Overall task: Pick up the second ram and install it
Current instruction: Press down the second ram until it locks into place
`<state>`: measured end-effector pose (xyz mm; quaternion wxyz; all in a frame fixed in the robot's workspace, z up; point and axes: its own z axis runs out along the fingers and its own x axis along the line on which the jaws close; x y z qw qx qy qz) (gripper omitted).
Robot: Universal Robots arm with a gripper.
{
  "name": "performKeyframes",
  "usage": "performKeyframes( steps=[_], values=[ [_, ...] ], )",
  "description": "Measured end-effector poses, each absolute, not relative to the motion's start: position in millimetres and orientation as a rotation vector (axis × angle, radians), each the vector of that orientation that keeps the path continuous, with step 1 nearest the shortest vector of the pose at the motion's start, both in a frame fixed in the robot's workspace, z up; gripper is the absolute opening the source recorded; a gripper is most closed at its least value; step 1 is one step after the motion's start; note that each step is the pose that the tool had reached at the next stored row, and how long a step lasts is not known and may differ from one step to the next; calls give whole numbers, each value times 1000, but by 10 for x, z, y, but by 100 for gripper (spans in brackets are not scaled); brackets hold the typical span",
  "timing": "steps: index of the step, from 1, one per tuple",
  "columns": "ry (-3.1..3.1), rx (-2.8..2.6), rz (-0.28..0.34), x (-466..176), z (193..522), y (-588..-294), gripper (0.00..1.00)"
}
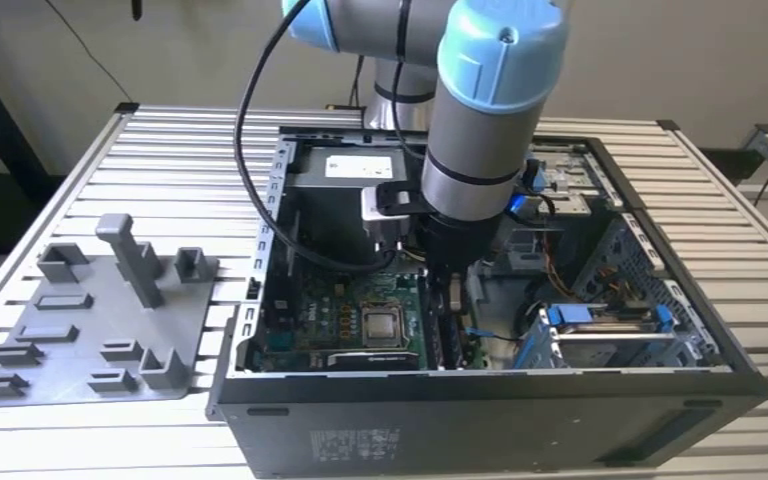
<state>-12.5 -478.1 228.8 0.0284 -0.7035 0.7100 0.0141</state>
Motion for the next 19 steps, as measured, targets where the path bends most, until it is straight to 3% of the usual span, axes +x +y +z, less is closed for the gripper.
performKeyframes(
  steps=[9, 19],
  values=[
    [2191, -2171, 43, -125, 2497, -4782, 11],
    [2190, -2170, 45, -125, 2510, -4781, 11]
  ],
)
